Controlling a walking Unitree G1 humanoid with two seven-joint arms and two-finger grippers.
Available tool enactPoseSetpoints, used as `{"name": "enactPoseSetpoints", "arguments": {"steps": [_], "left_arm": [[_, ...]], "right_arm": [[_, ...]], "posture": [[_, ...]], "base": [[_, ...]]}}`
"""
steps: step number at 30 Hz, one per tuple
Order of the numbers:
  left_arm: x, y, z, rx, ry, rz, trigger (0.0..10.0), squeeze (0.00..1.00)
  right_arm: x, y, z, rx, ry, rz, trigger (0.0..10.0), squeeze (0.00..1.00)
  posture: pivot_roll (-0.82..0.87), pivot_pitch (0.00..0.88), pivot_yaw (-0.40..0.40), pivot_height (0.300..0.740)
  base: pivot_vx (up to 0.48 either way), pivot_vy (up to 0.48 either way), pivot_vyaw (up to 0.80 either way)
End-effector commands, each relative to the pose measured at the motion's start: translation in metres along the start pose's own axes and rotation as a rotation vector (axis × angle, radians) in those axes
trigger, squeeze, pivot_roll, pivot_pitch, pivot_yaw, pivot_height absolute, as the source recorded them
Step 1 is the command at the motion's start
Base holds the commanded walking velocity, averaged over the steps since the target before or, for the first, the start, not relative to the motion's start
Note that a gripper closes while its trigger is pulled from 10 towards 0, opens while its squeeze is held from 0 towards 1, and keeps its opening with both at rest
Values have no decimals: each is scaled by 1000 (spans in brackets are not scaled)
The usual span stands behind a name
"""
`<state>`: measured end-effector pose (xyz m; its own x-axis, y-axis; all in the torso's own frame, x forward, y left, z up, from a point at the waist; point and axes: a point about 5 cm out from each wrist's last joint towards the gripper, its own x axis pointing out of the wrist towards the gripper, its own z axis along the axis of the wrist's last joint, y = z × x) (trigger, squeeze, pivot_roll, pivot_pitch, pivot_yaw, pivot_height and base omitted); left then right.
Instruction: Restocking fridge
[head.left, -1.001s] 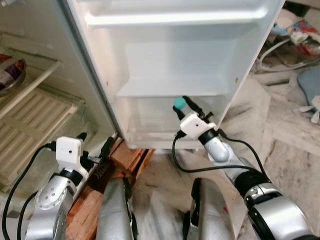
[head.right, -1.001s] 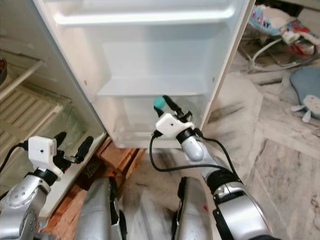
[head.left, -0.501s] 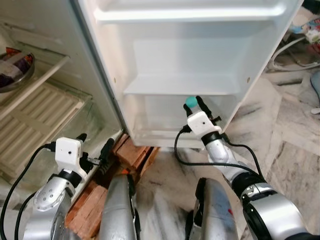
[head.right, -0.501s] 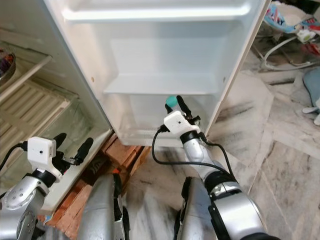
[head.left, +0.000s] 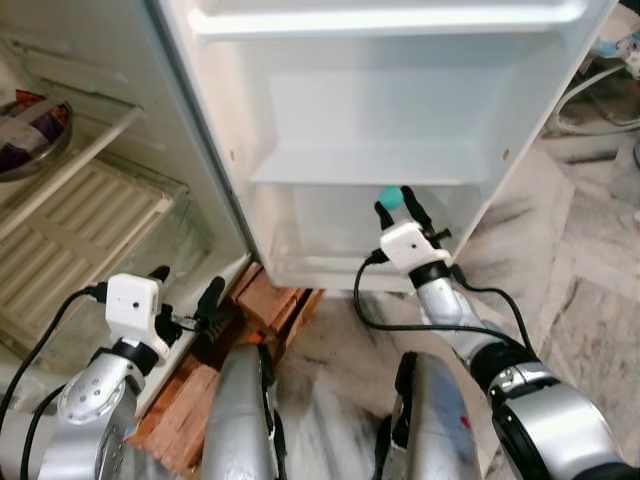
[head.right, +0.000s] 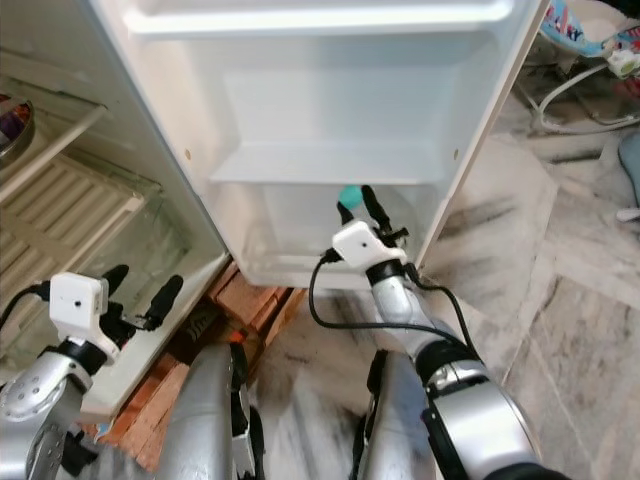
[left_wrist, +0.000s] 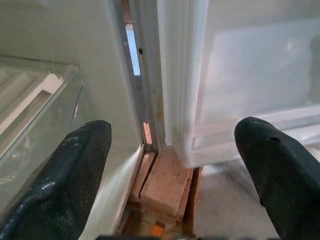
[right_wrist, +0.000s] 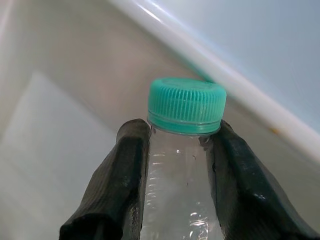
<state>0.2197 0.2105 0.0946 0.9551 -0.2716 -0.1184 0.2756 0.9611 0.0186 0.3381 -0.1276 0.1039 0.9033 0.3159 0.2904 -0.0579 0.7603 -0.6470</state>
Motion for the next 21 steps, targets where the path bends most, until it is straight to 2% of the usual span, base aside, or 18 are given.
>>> {"name": "enactPoseSetpoints", "arguments": {"steps": [1,5,9,12,13,17,18,21], "left_arm": [[-7,5,0,20,21,19,10000,0],[-10,6,3,30,23,28,10000,0],[-13,5,3,39,31,20,10000,0],[-13,4,3,39,34,17,10000,0],[-14,4,3,39,35,18,10000,0],[-15,3,4,37,40,19,10000,0],[-15,3,4,37,40,19,10000,0],[-15,4,4,34,41,22,10000,0]], "right_arm": [[12,-6,12,-25,-68,-31,10000,0],[16,-4,13,-104,-82,-12,10000,0],[12,-6,3,-137,-14,6,10000,0],[2,-9,-15,-86,119,-23,10000,0],[-6,-9,-24,-63,181,-30,10000,0],[-23,-10,-41,-10,297,-73,10000,0],[-23,-10,-41,-10,297,-73,10000,0],[-34,-17,-53,51,395,-150,10000,0]], "posture": [[292,228,82,581],[316,245,83,581],[318,257,85,581],[323,262,82,581],[324,265,80,581],[322,274,79,581],[322,274,79,581],[317,274,78,581]], "base": [[0,0,0],[0,0,0],[0,0,0],[0,0,0],[0,0,0],[0,0,0],[0,0,0],[0,0,0]]}}
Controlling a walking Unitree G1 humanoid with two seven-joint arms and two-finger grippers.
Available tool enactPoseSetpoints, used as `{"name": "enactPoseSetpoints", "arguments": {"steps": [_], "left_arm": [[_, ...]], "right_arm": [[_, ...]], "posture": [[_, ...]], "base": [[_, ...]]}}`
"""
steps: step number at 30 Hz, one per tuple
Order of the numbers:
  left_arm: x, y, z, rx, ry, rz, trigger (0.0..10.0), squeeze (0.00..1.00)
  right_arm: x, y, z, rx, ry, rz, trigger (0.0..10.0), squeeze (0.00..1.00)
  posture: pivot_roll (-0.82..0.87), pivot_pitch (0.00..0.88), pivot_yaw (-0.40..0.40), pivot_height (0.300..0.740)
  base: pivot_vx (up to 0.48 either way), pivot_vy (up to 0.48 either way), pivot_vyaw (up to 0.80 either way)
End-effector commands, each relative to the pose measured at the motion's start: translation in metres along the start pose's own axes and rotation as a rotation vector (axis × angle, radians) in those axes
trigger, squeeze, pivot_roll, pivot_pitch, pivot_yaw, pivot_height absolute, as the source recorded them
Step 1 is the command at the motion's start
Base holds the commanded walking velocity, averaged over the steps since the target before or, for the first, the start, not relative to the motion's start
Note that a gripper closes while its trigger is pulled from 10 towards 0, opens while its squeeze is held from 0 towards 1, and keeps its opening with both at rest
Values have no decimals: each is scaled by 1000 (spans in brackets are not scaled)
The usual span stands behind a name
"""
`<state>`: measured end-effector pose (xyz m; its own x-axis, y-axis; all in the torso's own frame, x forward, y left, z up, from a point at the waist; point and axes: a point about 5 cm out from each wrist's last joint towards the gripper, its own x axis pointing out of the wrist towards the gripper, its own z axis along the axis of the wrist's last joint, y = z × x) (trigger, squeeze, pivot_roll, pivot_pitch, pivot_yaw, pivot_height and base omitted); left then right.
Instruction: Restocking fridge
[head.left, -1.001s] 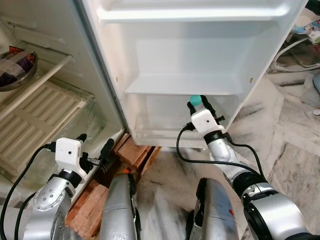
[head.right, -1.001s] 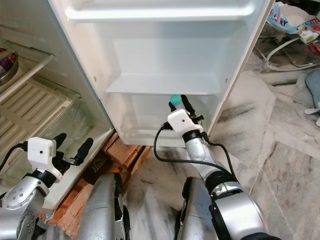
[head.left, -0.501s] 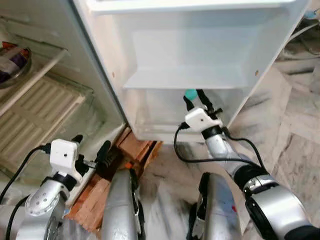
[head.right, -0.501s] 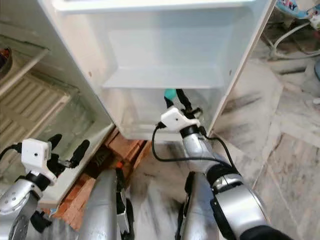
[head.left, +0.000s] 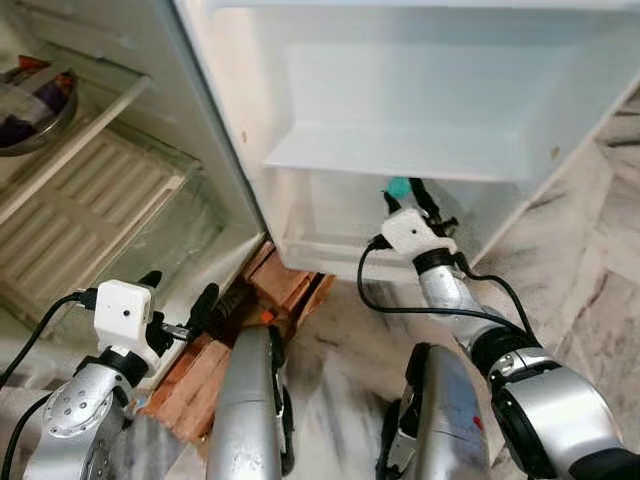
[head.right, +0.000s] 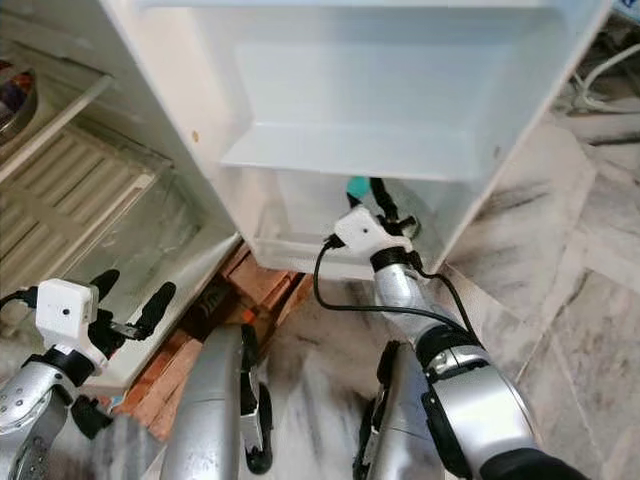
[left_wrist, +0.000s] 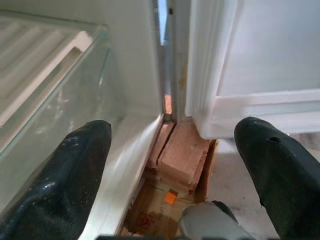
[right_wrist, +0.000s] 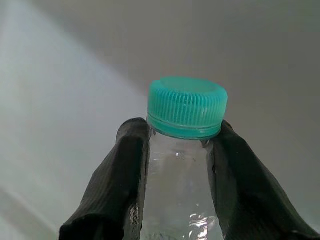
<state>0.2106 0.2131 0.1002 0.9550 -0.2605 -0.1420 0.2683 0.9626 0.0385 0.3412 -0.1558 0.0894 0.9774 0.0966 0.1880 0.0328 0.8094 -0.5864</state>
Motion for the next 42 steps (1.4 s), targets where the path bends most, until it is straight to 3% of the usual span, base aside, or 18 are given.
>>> {"name": "enactPoseSetpoints", "arguments": {"steps": [1,3,4,10,19,20,21,22,23,28,42], "left_arm": [[-4,4,-1,14,18,12,10000,0],[-3,3,-1,15,17,10,10000,0],[-1,3,-1,17,16,5,10000,0],[4,1,1,17,11,-8,10000,0],[10,0,-1,19,12,-17,10000,0],[11,-1,-1,18,11,-17,10000,0],[11,-1,-1,17,11,-18,10000,0],[12,-1,-1,17,11,-18,10000,0],[14,-2,-1,17,9,-19,10000,0],[15,-2,-1,13,3,-12,10000,0],[22,-1,-7,4,-4,4,10000,0]], "right_arm": [[-18,-11,-33,5,190,-62,10000,0],[-18,-17,-36,15,219,-99,10000,0],[-17,-27,-40,17,251,-165,10000,0],[-18,-48,-52,27,352,-253,10000,0],[-29,-75,-73,218,525,-432,10000,0],[-30,-75,-73,227,529,-438,10000,145],[-30,-74,-73,230,531,-440,10000,667],[-30,-74,-73,230,532,-440,10000,667],[-29,-73,-72,240,525,-435,10000,1000],[-26,-71,-70,220,526,-425,10000,1000],[-17,-58,-48,251,360,-390,10000,1000]], "posture": [[310,270,78,581],[305,265,78,581],[299,260,80,581],[286,248,84,581],[262,233,84,581],[261,230,83,581],[260,229,82,581],[260,229,82,581],[258,224,79,581],[254,215,69,581],[218,172,41,581]], "base": [[0,0,0],[0,0,0],[0,0,0],[0,0,0],[0,0,0],[0,0,0],[0,0,0],[0,0,0],[0,0,0],[0,0,0],[0,0,0]]}}
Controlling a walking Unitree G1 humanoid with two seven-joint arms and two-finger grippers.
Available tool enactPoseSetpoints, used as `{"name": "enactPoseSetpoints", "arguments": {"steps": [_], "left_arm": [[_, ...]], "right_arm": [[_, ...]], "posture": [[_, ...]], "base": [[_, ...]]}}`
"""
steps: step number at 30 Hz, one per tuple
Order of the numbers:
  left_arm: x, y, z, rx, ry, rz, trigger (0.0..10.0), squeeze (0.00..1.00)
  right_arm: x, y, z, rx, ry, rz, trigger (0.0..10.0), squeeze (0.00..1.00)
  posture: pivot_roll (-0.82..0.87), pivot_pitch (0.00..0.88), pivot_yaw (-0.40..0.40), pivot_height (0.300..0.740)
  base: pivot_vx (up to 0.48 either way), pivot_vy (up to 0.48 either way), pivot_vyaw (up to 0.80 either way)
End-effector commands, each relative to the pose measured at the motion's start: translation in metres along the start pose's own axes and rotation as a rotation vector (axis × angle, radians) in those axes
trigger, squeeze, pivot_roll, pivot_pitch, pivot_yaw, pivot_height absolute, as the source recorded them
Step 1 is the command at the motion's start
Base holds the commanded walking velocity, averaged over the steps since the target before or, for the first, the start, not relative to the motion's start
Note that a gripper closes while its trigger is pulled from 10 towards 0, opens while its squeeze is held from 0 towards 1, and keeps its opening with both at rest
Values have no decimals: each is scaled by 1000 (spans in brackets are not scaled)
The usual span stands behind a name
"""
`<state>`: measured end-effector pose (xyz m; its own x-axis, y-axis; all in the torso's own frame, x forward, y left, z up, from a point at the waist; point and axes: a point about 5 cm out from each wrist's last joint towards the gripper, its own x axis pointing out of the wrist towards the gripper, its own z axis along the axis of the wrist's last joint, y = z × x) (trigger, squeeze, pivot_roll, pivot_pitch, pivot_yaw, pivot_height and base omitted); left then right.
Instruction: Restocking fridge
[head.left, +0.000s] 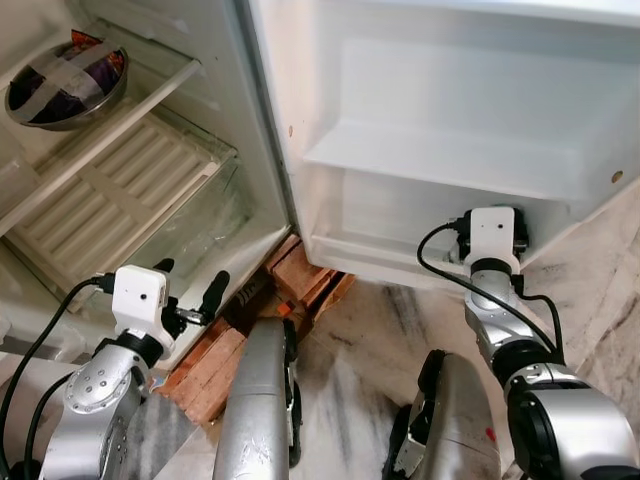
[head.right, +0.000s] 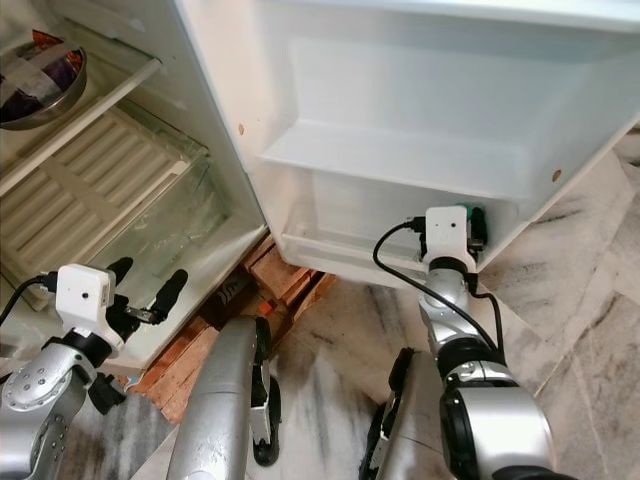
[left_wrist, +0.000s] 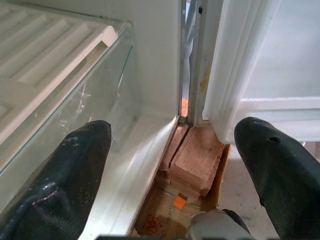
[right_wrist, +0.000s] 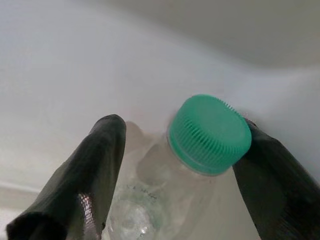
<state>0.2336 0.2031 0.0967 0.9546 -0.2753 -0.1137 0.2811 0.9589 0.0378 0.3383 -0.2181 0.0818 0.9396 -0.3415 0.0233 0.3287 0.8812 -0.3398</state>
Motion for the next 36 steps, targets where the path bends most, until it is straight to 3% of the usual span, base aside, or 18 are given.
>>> {"name": "enactPoseSetpoints", "arguments": {"steps": [1,10,15,22,25,26,28,35,36], "left_arm": [[-3,2,-7,2,25,17,10000,0],[6,1,-9,-6,12,10,10000,0],[12,0,-9,-6,0,1,10000,0],[16,1,-9,-8,-11,-1,10000,0],[18,0,-9,-8,-12,-6,10000,0],[19,0,-10,-8,-14,-8,10000,0],[20,0,-10,-7,-14,-8,10000,0],[25,-1,-9,-4,-19,-16,10000,0],[25,0,-9,-3,-20,-14,10000,0]], "right_arm": [[-1,-14,-4,30,-3,-69,10000,1000],[-10,-9,2,85,-46,-32,10000,1000],[-32,-1,-3,125,-48,12,10000,1000],[-57,-3,-4,131,-45,7,10000,1000],[-65,-1,5,101,-128,47,10000,933],[-68,-1,8,111,-133,50,10000,792],[-68,-1,8,113,-131,54,10000,788],[-51,-8,11,82,-121,16,10000,706],[-42,-12,14,64,-134,5,10000,627]], "posture": [[212,167,40,581],[176,136,31,581],[156,123,32,581],[143,109,37,581],[131,103,41,581],[128,100,44,581],[126,97,45,581],[136,91,50,581],[142,93,52,581]], "base": [[0,0,0],[0,0,0],[0,0,0],[0,0,0],[0,0,0],[0,0,0],[0,0,0],[0,0,0],[0,0,0]]}}
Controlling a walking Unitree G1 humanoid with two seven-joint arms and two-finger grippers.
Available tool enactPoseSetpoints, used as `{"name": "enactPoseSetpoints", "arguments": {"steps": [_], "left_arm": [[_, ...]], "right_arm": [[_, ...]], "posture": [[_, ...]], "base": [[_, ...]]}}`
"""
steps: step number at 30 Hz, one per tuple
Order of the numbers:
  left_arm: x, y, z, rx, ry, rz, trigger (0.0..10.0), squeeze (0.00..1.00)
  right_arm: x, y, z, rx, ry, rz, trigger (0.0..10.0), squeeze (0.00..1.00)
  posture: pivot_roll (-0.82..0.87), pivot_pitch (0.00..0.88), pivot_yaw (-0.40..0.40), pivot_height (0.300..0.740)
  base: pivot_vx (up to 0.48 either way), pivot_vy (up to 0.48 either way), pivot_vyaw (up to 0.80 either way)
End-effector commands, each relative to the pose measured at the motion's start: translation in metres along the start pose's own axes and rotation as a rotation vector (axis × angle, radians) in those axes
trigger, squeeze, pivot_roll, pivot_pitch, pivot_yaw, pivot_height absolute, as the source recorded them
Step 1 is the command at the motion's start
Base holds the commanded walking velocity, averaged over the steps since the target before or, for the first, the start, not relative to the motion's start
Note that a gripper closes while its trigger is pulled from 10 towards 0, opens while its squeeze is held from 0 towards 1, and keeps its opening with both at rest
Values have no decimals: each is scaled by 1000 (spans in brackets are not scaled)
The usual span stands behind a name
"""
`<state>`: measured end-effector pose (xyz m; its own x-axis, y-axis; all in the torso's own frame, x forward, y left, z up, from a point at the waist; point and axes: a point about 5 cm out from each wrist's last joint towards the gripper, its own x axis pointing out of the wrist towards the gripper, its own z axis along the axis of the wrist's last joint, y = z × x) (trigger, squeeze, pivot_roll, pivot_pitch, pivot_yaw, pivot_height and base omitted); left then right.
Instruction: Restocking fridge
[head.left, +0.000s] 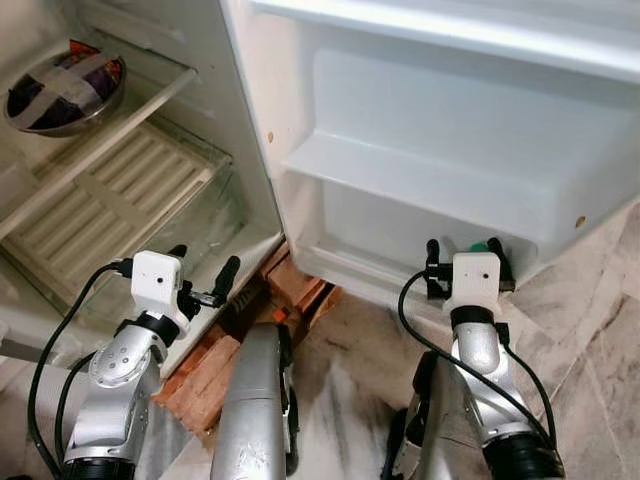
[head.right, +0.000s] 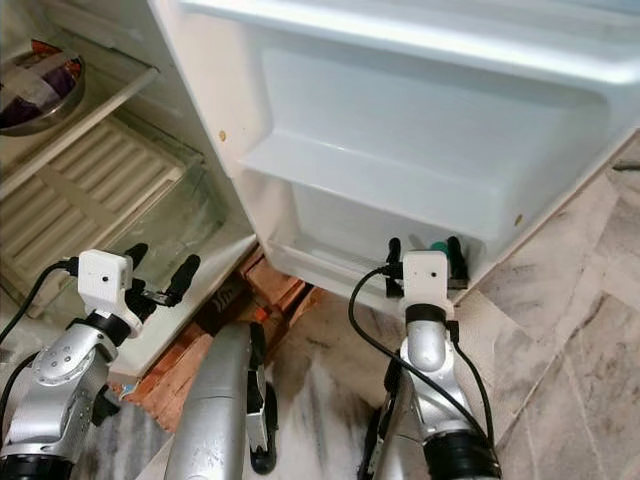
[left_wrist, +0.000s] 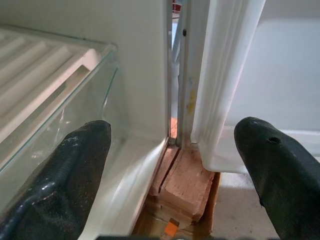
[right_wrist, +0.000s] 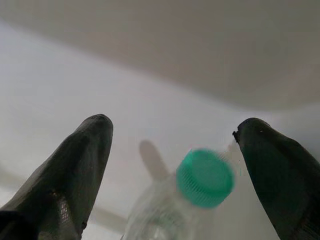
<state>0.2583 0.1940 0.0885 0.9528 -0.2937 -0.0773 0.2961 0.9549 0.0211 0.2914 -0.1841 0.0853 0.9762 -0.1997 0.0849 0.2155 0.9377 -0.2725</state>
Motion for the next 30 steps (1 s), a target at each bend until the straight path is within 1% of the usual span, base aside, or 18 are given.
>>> {"name": "enactPoseSetpoints", "arguments": {"steps": [1,2,4,5,7,8,9,10,11,12,14,16,20,21,22,25,27,30], "left_arm": [[-3,2,-4,12,17,3,10000,0],[-3,3,-4,14,16,4,10000,0],[-3,3,-4,14,16,5,10000,0],[-3,3,-4,18,16,7,10000,0],[-3,3,-3,19,17,7,10000,0],[-3,3,-3,19,17,7,10000,0],[-2,3,-3,20,16,7,10000,0],[-3,3,-3,19,15,9,10000,0],[-3,3,-3,19,13,12,10000,0],[-3,3,-3,19,13,12,10000,0],[-5,5,-4,18,13,26,10000,0],[-6,4,-5,16,14,27,10000,0],[-6,3,-7,12,17,28,10000,0],[-5,3,-7,9,18,28,10000,0],[-5,3,-7,9,18,28,10000,0],[-3,3,-8,8,20,26,10000,0],[-1,2,-9,5,24,16,10000,0],[3,1,-9,4,24,6,10000,0]], "right_arm": [[11,-27,5,-22,-34,-114,10000,627],[21,-33,8,-31,-38,-133,10000,561],[24,-35,9,-34,-39,-138,10000,561],[36,-40,15,-46,-54,-146,10000,404],[48,-40,24,-53,-75,-134,10000,271],[49,-40,25,-51,-77,-132,10000,271],[51,-40,27,-44,-80,-132,10000,122],[52,-36,32,-26,-97,-99,10000,35],[54,-30,38,-10,-123,-55,10000,0],[54,-30,38,-10,-123,-55,10000,0],[48,-15,44,35,-163,42,10000,0],[40,-5,47,24,-197,124,10000,0],[22,11,38,80,-151,263,10000,0],[10,16,30,78,-99,342,10000,0],[10,16,30,78,-99,342,10000,0],[-7,20,24,104,-58,439,10000,0],[-22,23,21,144,-31,573,10000,0],[-29,22,22,195,-31,657,10000,0]], "posture": [[142,93,52,581],[142,93,52,581],[142,93,52,581],[149,96,56,581],[151,96,56,581],[151,96,56,581],[154,95,53,581],[156,94,50,581],[157,93,48,581],[157,93,48,581],[155,94,40,581],[152,93,36,581],[140,89,31,581],[136,88,31,581],[136,88,31,581],[110,78,34,581],[90,71,40,581],[77,64,46,581]], "base": [[0,0,0],[0,0,0],[0,0,0],[0,0,0],[0,0,0],[0,0,0],[0,0,0],[0,0,0],[0,0,0],[0,0,0],[0,0,0],[0,0,0],[0,0,0],[0,0,0],[0,0,0],[0,0,0],[0,0,0],[0,0,0]]}}
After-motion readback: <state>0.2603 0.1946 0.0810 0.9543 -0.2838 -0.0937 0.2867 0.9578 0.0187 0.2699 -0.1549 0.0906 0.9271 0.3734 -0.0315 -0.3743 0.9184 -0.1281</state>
